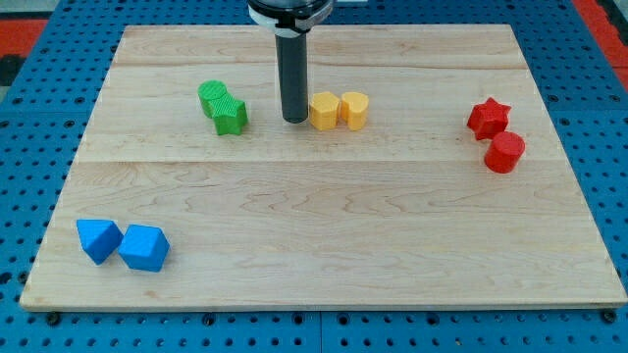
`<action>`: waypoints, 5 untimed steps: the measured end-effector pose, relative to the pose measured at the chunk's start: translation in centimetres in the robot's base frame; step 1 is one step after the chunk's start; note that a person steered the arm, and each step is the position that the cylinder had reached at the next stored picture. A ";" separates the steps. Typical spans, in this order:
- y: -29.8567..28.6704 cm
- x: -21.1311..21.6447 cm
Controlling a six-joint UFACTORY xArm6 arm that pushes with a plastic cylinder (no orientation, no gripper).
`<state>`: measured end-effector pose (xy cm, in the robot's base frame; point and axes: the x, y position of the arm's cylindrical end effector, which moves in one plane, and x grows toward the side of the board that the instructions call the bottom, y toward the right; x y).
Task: Slide the green blocks towards up
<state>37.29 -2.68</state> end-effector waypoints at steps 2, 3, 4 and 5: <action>-1.0 2.0; -4.0 2.0; -8.0 2.0; -8.0 2.0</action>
<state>39.25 -10.68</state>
